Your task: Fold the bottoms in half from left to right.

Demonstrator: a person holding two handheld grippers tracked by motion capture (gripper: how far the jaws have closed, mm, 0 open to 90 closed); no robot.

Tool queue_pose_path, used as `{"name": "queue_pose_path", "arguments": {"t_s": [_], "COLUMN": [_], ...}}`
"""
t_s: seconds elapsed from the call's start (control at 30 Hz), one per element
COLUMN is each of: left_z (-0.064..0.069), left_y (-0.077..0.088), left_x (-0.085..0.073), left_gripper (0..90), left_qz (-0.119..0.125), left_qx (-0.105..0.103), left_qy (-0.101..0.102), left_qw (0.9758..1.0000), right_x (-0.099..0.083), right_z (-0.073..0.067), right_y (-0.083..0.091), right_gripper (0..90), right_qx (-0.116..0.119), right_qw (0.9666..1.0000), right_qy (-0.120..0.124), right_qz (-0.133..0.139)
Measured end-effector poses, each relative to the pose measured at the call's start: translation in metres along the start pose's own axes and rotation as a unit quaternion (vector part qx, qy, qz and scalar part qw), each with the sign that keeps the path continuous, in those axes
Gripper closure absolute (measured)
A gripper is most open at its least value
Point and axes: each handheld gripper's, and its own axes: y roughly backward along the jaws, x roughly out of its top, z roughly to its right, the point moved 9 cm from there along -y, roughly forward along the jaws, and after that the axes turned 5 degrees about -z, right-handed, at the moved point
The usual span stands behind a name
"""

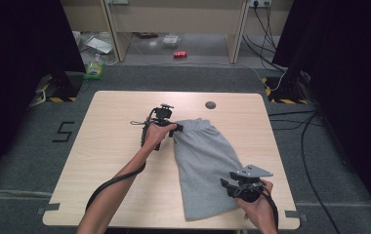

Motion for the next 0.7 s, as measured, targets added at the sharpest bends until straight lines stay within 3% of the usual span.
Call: {"name": "queue_pose_path", "arguments": {"t_s": [0.07, 0.23, 0.4, 0.57, 0.7], "left_z": [0.002, 0.007, 0.005, 0.005, 0.006], "left_y": [-0.007, -0.012, -0.015, -0.015, -0.015], "left_x": [0.000, 0.004, 0.008, 0.008, 0.008], "left_gripper": [45.0, 55.9, 60.4, 61.1, 61.2], "left_qz": [-0.003, 0.003, 0.004, 0.004, 0.005], "left_qx": [-0.001, 0.021, 0.025, 0.027, 0.027], "left_qy": [0.000, -0.030, -0.033, -0.037, -0.041], "left_qw": [1.0000, 0.9993, 0.9991, 0.9989, 0.9988], "right_x": [0.000, -0.003, -0.006, -0.016, -0.022], "right_z": [-0.013, -0.053, -0.091, -0.113, -0.125], "right_y": [-0.002, -0.013, -0.023, -0.039, -0.051], "right_gripper": [51.9, 49.0, 47.5, 44.9, 43.6], "right_qx": [0.017, 0.058, 0.090, 0.096, 0.088], "right_qw": [0.9999, 0.9981, 0.9950, 0.9930, 0.9914], "right_qy": [0.003, 0.022, 0.041, 0.058, 0.079], "right_qz": [0.000, -0.007, -0.013, -0.037, -0.055]}}
